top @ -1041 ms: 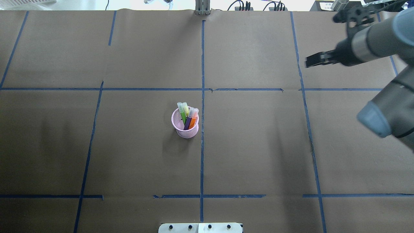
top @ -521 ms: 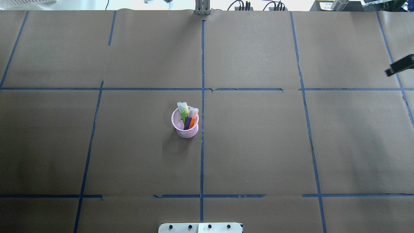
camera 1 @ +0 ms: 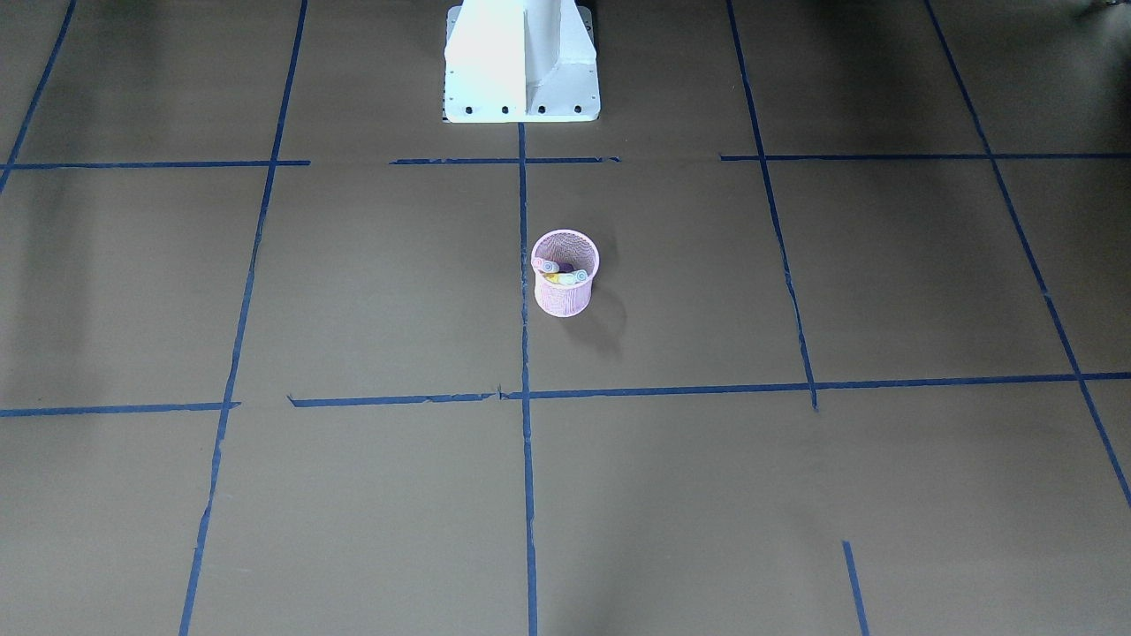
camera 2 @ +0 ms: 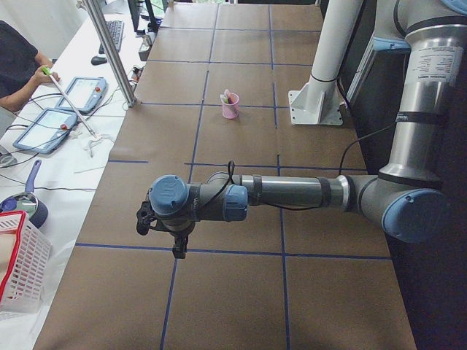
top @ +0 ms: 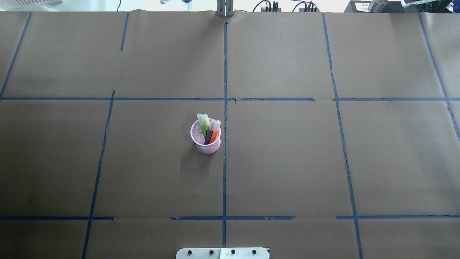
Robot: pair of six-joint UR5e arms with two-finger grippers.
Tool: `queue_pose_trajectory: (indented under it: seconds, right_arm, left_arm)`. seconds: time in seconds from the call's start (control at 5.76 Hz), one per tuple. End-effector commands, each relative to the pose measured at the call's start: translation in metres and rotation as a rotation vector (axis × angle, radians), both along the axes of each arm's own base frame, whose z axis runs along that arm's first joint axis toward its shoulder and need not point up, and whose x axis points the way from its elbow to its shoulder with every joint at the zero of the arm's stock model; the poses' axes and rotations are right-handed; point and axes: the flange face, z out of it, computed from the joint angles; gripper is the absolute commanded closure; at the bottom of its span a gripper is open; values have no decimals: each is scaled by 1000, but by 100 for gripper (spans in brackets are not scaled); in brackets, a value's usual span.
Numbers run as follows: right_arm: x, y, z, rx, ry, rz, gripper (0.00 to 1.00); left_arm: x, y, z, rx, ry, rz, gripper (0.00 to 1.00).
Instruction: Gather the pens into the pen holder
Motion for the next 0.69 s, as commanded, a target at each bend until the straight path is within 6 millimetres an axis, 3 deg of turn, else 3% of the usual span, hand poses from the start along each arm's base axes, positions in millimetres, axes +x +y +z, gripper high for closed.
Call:
queue_pose_trajectory:
  seconds: [0.0,0.17,0.52]
  right_arm:
    - [19,26,52,-82,-49,14,0]
    - [19,37,65,-107,-49,14,0]
    - [20,37,58,-95,-45,18,0]
  left_arm:
    - [7,18,27,-36,-82,32,0]
    - [8,39,45,-29,-85,44,0]
    - [10,56,62,8,-76,56,0]
